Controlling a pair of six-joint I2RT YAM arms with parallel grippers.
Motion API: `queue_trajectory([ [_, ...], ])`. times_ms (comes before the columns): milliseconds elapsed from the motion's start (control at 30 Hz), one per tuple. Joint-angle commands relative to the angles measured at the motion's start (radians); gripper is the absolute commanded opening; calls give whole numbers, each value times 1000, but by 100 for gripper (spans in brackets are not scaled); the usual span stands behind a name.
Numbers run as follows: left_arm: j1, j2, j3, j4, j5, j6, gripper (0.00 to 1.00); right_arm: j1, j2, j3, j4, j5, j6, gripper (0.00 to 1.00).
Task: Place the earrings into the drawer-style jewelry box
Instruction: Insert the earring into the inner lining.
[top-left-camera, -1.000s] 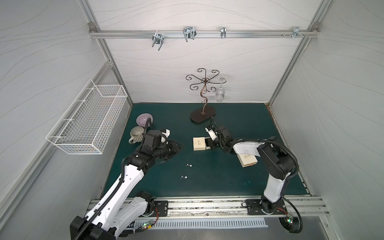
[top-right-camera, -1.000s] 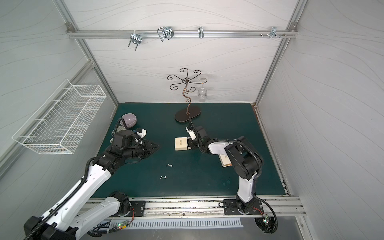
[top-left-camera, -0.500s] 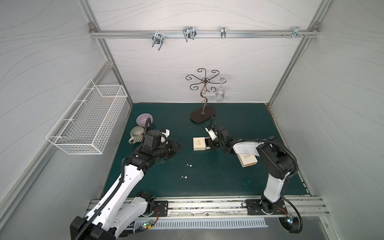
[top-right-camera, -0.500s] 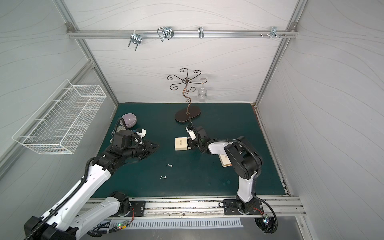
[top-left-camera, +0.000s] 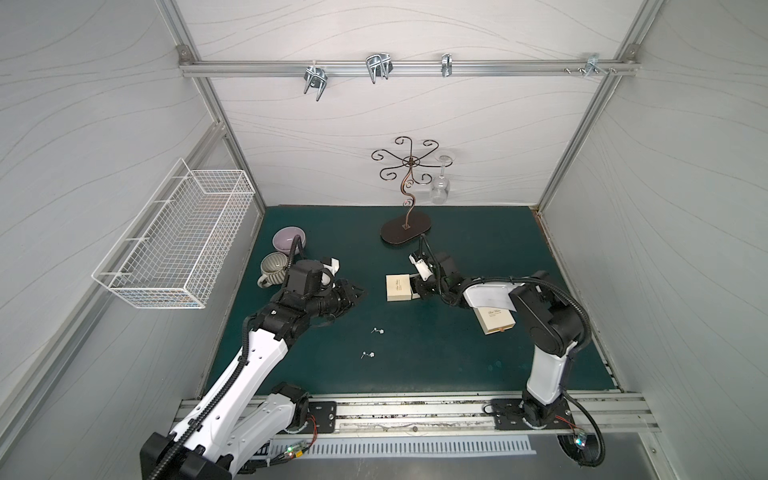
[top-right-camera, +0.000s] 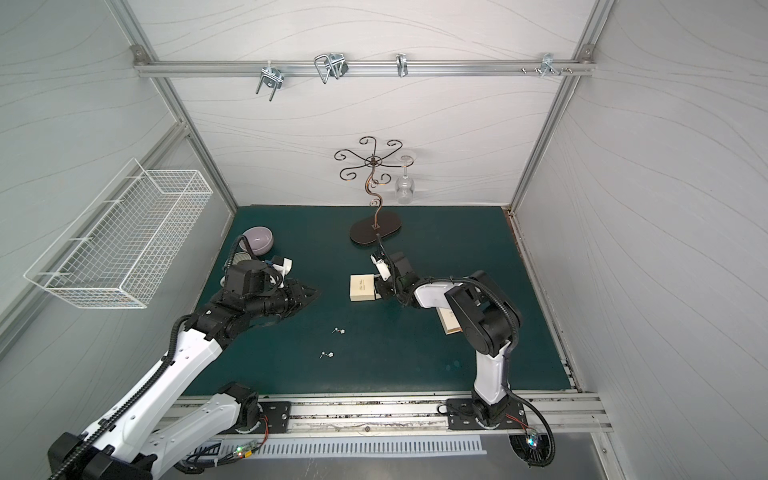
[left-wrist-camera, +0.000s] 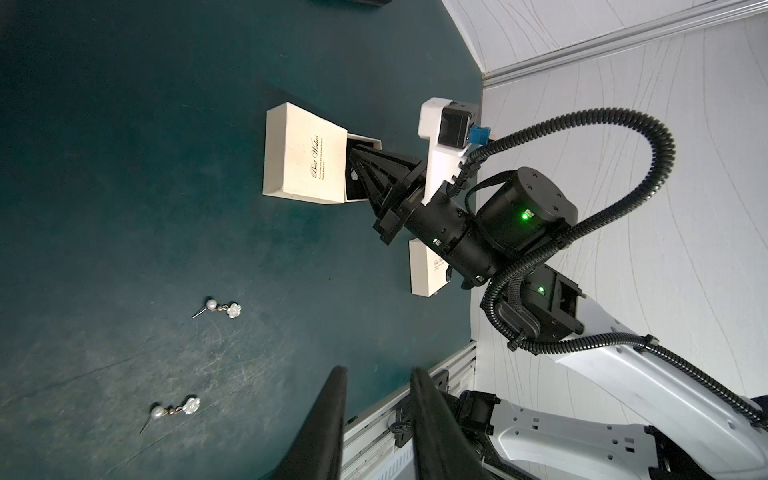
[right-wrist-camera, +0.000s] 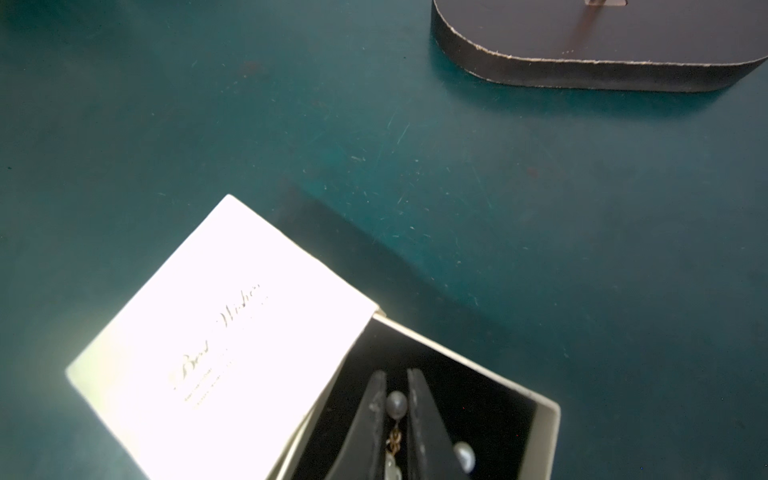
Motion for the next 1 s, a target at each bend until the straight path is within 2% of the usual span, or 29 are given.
queue_trajectory([
  [0, 7, -13, 0, 29, 5, 7, 31, 10, 22, 19, 13, 4, -4, 13],
  [467, 7, -6, -6, 37, 2, 7, 31, 19, 17, -2, 20, 7, 15, 16],
  [967, 7, -4, -6, 38, 3, 4, 31, 18, -94, -25, -16, 13, 32, 32],
])
